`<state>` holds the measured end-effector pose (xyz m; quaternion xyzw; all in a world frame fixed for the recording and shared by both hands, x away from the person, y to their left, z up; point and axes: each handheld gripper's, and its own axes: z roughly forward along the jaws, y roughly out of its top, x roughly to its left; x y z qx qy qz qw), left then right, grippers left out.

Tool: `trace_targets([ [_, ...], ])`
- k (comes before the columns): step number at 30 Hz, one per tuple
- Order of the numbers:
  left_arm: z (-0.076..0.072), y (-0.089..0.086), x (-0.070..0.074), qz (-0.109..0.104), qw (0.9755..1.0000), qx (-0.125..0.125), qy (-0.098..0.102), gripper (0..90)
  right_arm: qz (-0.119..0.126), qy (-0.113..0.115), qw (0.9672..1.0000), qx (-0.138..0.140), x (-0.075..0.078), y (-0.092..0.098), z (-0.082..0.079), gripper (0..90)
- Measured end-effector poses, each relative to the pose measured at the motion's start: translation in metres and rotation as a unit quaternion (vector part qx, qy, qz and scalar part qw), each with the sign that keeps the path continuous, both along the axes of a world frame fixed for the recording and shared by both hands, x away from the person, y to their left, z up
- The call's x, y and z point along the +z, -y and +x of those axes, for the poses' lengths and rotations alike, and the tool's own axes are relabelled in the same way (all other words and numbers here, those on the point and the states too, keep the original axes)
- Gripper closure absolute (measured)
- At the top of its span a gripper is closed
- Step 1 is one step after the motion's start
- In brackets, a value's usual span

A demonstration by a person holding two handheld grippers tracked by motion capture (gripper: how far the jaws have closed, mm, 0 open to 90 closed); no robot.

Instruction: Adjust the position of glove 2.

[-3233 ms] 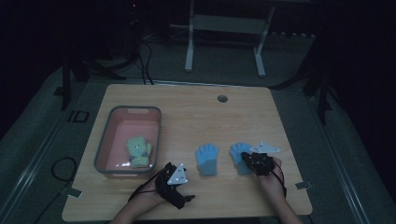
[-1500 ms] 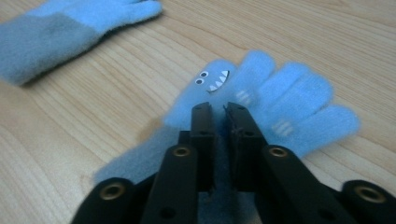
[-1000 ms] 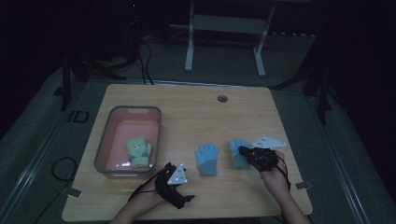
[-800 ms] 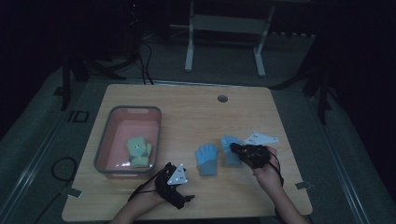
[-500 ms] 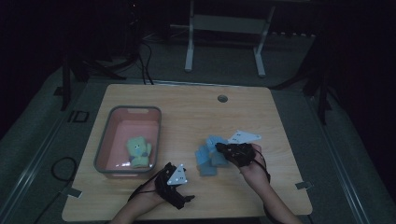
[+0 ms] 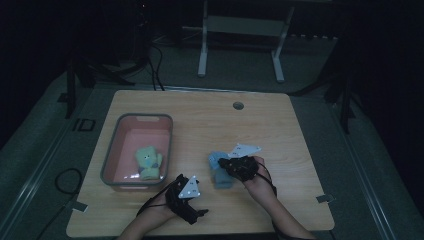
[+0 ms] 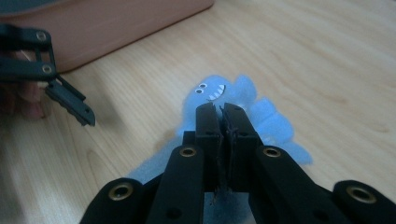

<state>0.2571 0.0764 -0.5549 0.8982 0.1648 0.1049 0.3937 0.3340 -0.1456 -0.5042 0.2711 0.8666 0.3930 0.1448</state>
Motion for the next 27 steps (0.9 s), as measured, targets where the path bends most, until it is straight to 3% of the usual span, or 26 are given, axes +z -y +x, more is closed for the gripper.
trace_targets([
  [13, 0.0, 0.0, -0.001, 0.001, 1.0, 0.0, -0.001, 3.6, -0.016, -0.038, 0.9992, 0.004, -0.028, -0.003, 0.003, 84.5],
  [19, 0.0, 0.001, -0.002, 0.002, 1.0, -0.001, -0.002, 3.6, -0.006, -0.057, 0.9984, 0.005, -0.038, 0.003, 0.007, 82.1],
  [22, 0.0, 0.0, -0.001, -0.022, 0.9997, 0.009, -0.01, 3.6, -0.004, -0.06, 0.9981, 0.007, -0.042, 0.003, 0.007, 81.6],
  [25, 0.0, 0.0, -0.001, -0.026, 0.9995, 0.01, -0.013, 3.6, -0.004, -0.06, 0.9982, 0.007, -0.042, 0.003, 0.006, 81.0],
  [27, -0.001, 0.003, 0.001, -0.026, 0.9996, 0.007, -0.011, 3.6, -0.005, -0.053, 0.9985, 0.01, -0.035, 0.002, 0.004, 70.6],
])
